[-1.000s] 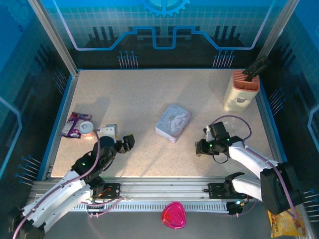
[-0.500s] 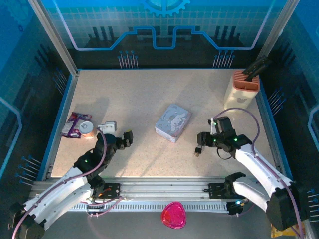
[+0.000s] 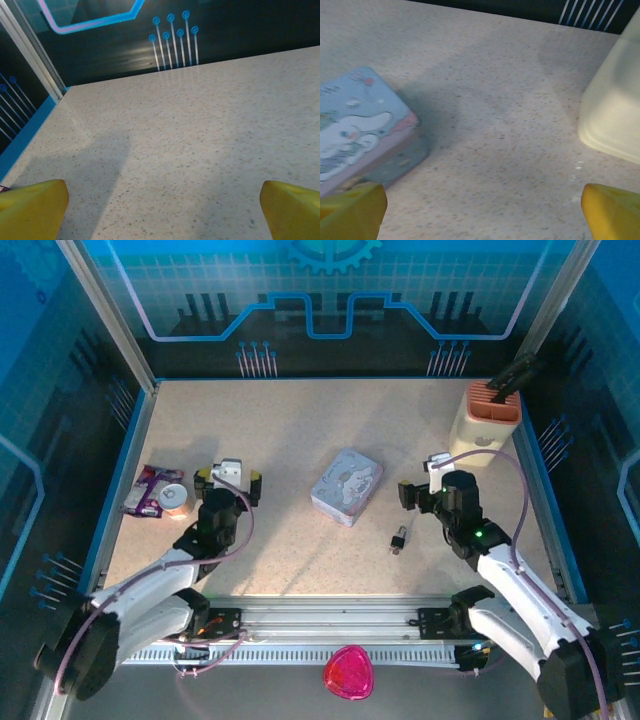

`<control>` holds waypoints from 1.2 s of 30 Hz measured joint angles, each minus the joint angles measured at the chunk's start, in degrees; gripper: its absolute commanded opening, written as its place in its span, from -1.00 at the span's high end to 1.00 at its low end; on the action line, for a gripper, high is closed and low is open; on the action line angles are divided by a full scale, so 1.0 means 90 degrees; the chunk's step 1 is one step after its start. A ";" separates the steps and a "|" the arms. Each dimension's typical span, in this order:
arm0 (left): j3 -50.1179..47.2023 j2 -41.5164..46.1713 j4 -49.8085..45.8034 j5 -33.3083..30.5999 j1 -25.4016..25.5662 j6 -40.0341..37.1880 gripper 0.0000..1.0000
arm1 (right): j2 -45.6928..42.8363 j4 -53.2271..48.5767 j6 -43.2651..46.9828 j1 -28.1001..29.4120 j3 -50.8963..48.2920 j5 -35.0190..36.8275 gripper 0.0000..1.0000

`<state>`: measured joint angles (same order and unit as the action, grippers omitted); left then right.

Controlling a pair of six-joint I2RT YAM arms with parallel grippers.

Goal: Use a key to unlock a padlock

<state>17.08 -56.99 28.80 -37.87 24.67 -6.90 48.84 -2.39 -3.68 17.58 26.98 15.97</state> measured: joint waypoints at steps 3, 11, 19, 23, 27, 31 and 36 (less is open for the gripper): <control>-0.0041 -0.0770 0.0452 0.0221 -0.0430 -0.0136 -0.98 | 0.0374 0.0867 0.0328 -0.0223 -0.0534 0.0172 -0.99; -0.0029 -0.2514 0.1659 0.0935 -0.0969 -0.0418 -0.98 | 0.1938 0.2854 0.0680 -0.0797 -0.1064 -0.0019 -0.99; -0.0034 -0.3181 0.3087 0.2110 -0.1846 -0.0070 -0.98 | 0.2773 0.4770 0.0748 -0.1372 -0.1112 -0.0874 -0.99; 0.0078 -0.3555 0.3118 0.2582 -0.2249 0.0219 -0.99 | 0.3198 0.5365 0.0687 -0.1540 -0.1112 -0.1421 -0.99; 0.0340 -0.3555 0.2885 0.2817 -0.2446 0.0452 -0.98 | 0.4175 0.6407 0.0612 -0.1586 -0.1124 -0.1678 -0.99; 0.0408 -0.3555 0.2829 0.2839 -0.2467 0.0607 -0.98 | 0.4393 0.6307 0.0527 -0.1562 -0.1022 -0.1474 -0.99; 0.0408 -0.3555 0.2807 0.2841 -0.2467 0.0617 -0.98 | 0.4398 0.6273 0.0374 -0.1464 -0.0685 -0.0716 -0.99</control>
<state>20.75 -88.99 54.06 -12.29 2.46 -1.34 88.42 54.06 -0.32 4.40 20.82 9.52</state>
